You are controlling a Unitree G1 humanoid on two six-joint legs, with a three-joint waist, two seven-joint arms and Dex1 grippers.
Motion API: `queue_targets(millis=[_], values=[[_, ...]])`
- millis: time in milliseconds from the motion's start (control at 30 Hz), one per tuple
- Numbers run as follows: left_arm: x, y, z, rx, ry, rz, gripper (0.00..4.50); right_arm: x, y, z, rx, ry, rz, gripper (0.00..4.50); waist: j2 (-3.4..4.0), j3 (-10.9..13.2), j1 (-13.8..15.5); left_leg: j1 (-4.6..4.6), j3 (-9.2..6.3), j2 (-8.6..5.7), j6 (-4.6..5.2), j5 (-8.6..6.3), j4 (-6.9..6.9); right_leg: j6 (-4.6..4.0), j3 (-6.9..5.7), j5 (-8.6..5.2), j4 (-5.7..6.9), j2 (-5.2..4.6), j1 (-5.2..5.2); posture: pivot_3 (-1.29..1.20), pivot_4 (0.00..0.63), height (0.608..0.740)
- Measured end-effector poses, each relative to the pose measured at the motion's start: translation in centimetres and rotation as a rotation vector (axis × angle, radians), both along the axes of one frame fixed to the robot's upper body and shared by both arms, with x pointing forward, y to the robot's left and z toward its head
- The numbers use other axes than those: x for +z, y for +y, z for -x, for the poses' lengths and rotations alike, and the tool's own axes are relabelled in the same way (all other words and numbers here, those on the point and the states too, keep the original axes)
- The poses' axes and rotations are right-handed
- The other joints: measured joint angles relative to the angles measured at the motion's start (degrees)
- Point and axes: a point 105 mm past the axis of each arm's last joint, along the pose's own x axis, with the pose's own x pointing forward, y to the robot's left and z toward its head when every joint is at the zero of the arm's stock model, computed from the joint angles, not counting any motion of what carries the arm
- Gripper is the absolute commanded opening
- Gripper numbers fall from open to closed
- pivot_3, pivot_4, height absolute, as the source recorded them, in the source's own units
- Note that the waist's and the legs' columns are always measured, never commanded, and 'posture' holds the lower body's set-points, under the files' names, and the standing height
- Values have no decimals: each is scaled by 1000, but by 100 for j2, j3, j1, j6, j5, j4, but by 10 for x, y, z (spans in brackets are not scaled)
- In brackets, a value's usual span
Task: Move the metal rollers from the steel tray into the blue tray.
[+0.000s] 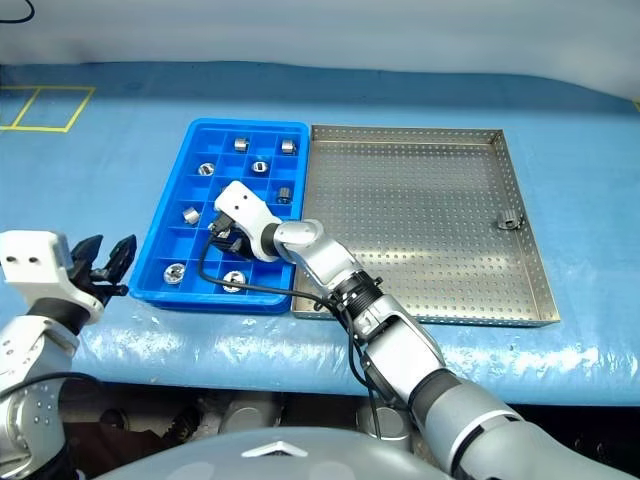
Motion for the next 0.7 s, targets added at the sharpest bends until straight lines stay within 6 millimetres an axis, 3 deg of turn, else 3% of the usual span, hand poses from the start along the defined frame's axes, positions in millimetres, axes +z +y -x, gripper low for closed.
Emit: queue_targets(millis=[133, 267, 400, 700], values=[[-15, -2, 9, 9, 52, 23, 2493, 1, 0, 0, 5, -13, 9, 1880, -6, 1, 30, 2, 0, 7, 0, 0, -6, -5, -1, -3, 0, 6, -1, 408, 150, 740], [-20, -20, 14, -54, 57, 41, 2493, 3, 5, 5, 38, -34, 17, 1880, -10, 3, 117, 2, 0, 11, -1, -1, -12, -12, 0, -6, 0, 10, -6, 434, 150, 740], [-33, -39, 18, -110, 94, 78, 2493, 4, 12, 14, 97, -46, 26, 1880, -13, 5, 359, -2, -6, 9, -5, -3, -15, -23, -4, -13, -1, 10, -6, 449, 150, 740], [-39, -50, 20, -117, 97, 98, 2493, -1, 7, 8, 69, -41, 17, 1880, -13, 6, 737, -2, -5, 6, -8, -4, -14, -6, -4, -34, -4, 8, -6, 440, 150, 740]])
